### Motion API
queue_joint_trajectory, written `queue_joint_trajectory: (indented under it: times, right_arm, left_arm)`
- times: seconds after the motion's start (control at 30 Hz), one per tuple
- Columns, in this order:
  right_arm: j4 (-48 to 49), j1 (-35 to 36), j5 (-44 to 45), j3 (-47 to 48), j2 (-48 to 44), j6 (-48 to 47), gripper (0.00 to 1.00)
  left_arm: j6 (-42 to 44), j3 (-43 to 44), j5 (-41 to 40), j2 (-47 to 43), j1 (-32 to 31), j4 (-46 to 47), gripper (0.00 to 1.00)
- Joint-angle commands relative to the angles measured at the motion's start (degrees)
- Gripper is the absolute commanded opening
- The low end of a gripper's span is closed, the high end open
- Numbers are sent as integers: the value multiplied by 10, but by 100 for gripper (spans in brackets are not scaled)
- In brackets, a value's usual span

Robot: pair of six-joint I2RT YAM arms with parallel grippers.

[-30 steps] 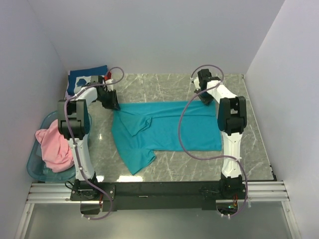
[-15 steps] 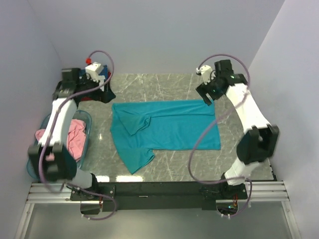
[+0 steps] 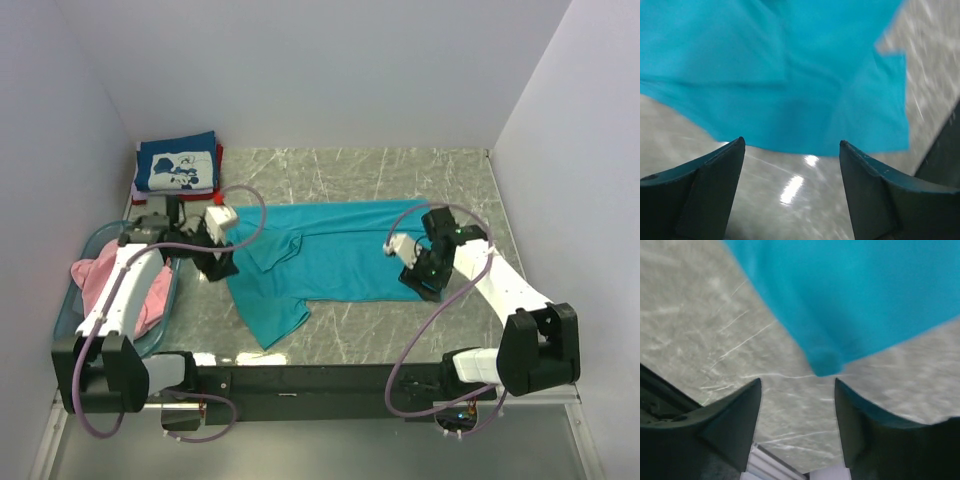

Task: Fold and stack the t-shirts
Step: Fold the tshirt

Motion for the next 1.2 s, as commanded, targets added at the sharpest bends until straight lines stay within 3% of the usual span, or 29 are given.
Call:
queue_joint_trajectory:
  times: [0.0,0.03,0.13,0.27,0.87,1.07,1.17]
  right_arm:
    - [57,14,29,-55,-24,-27,62]
    - [77,13,41,-64,-22,-27,55]
    - [109,15,61,-88,-8,-31,48]
    - [134,13,70,-100,9,-34,48]
    - [190,11,93,-167,28,-52,46]
    - [196,13,107,-166,29,-49,24]
    - [194,12,108,-161,35,-46,11]
  left_arm:
    - [102,-54,-32,-3,-37,-73,81]
    - [98,-66,-41,-9,-57,-63,80]
    - [79,-99,-83,-30,-88,-19,79]
    - [65,-115,-111,-37,-125,5,80]
    - [92,-171,-168,-24,-157,28,75]
    - [81,-181,-196,-19,-183,55,57]
    - [73,-177,-202,-10,-197,66,55]
